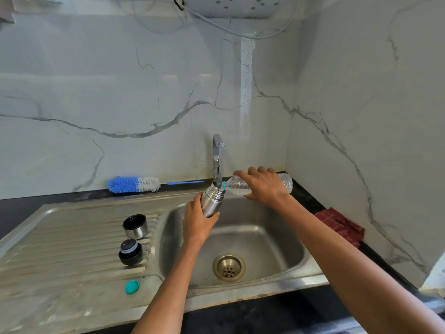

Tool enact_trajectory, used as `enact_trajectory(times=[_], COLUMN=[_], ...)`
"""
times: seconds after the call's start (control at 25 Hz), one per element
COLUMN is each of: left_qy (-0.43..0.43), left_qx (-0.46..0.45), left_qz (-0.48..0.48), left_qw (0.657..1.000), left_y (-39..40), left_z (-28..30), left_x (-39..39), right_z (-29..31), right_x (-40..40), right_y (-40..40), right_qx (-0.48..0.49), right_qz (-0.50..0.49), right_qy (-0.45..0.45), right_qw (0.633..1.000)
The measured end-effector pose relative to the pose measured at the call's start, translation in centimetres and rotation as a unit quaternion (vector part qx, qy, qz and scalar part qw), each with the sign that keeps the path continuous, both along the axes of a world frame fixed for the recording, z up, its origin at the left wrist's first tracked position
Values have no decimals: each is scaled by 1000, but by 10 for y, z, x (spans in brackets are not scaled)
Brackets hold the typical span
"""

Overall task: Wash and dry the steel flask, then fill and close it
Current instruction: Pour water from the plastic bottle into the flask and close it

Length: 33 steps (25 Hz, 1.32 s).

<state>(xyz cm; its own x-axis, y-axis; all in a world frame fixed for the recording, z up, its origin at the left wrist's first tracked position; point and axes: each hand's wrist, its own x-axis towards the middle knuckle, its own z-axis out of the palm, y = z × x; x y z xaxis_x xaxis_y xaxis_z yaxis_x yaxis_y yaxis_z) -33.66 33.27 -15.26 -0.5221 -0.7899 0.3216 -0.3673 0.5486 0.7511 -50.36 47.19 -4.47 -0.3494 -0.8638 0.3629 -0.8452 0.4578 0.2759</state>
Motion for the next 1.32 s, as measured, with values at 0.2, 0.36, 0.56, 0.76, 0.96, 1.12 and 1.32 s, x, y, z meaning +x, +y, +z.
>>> enact_trajectory(times=[0.2, 0.36, 0.56, 0.76, 0.96, 1.12, 1.32], left_qy=[-12, 0, 4, 1, -1, -3, -4], left_qx=[-6, -1, -1, -8, -15, -19, -21], left_qz=[-4, -3, -6, -2, -6, -6, -4], left_qw=[1000, 1000, 1000, 1000, 1000, 1000, 1000], left_y=[-1, 0, 2, 3, 4, 6, 8], left_z=[-1, -1, 0, 2, 3, 4, 6], left_x=[-2, -1, 0, 1, 2, 3, 4], right_z=[5, 11, 18, 20, 24, 29, 36], right_x=[-4, -6, -5, -7, -10, -12, -13], right_y=[1, -1, -4, -6, -6, -7, -6], right_qx=[19, 32, 49, 62, 76, 85, 99], right_qz=[5, 11, 18, 21, 28, 38, 55], right_qy=[30, 56, 74, 83, 106, 112, 125], right_qw=[999, 998, 996, 994, 991, 989, 986])
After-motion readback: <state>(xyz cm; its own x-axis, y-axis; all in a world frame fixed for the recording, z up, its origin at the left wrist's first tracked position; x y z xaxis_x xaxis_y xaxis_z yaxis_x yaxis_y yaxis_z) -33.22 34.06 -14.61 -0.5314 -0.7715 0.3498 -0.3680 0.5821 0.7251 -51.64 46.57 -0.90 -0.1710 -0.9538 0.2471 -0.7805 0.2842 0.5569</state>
